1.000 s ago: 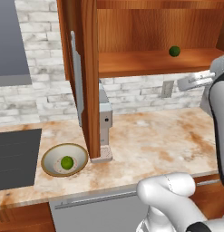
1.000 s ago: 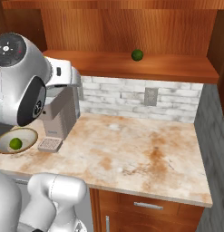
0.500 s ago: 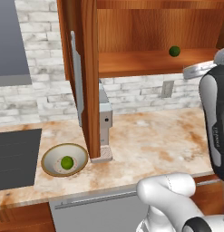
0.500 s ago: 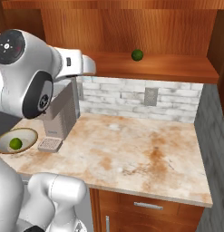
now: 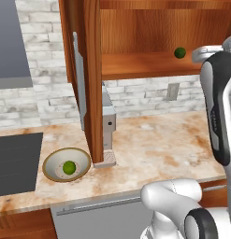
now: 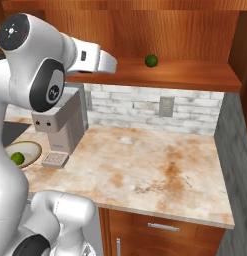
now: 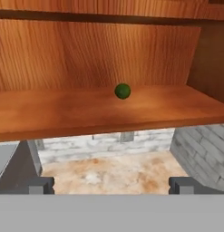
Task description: Pick the limes from the cabinet and place them in one bowl. Pick the pear from the sink and place it in the other bowl.
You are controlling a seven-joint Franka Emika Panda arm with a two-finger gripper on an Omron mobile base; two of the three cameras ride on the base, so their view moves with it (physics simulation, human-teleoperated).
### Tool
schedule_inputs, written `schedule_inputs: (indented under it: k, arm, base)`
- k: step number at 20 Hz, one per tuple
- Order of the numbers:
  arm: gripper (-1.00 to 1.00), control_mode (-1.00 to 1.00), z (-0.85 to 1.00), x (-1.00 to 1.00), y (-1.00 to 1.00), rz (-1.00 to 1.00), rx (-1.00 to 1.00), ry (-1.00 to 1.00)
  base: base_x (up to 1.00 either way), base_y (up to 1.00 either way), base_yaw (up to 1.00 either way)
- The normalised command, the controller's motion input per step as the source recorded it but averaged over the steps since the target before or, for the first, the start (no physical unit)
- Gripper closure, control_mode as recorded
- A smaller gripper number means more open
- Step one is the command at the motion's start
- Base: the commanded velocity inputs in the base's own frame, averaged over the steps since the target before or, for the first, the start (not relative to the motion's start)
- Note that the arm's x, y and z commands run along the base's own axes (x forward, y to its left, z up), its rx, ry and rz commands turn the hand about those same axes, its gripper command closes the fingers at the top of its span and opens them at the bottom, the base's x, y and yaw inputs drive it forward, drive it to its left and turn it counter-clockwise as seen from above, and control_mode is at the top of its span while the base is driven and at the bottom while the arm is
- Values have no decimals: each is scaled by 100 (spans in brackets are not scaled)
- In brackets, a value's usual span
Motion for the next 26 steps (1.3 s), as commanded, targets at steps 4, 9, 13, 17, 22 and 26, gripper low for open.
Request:
schedule_inputs:
  k: [4,9,13,17,22,26]
  arm:
    - [-100,-100,-20,28,-6,-8,2,0]
    - [-100,-100,-17,39,-3,-1,0,-2]
    - [-100,-100,0,32,-10,0,0,-1]
    - [-100,-100,0,48,-6,0,0,0]
    - [-100,-100,0,61,-20,0,0,5]
    - [-100,-100,0,53,-17,0,0,0]
  base:
    - [0,0,0]
    - [0,0,0]
    - [0,0,0]
    - [0,0,0]
    - [0,0,0]
    - [0,0,0]
